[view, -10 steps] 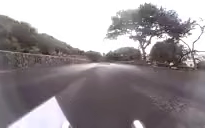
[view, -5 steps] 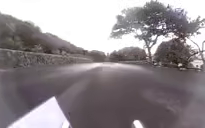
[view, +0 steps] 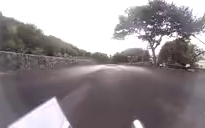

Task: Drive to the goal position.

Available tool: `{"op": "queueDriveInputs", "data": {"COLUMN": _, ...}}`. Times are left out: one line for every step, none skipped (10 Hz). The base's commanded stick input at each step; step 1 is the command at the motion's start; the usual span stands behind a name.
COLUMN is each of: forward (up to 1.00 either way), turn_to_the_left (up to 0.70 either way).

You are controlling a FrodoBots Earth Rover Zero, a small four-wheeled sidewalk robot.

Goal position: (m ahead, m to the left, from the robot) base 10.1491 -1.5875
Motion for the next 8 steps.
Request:
{"op": "queueDriveInputs", "data": {"forward": 1.00, "turn_to_the_left": 0.00}}
{"op": "queueDriveInputs", "data": {"forward": 1.00, "turn_to_the_left": 0.00}}
{"op": "queueDriveInputs", "data": {"forward": 1.00, "turn_to_the_left": -0.01}}
{"op": "queueDriveInputs", "data": {"forward": 1.00, "turn_to_the_left": -0.19}}
{"op": "queueDriveInputs", "data": {"forward": 1.00, "turn_to_the_left": -0.28}}
{"op": "queueDriveInputs", "data": {"forward": 1.00, "turn_to_the_left": -0.38}}
{"op": "queueDriveInputs", "data": {"forward": 1.00, "turn_to_the_left": -0.40}}
{"op": "queueDriveInputs", "data": {"forward": 1.00, "turn_to_the_left": -0.24}}
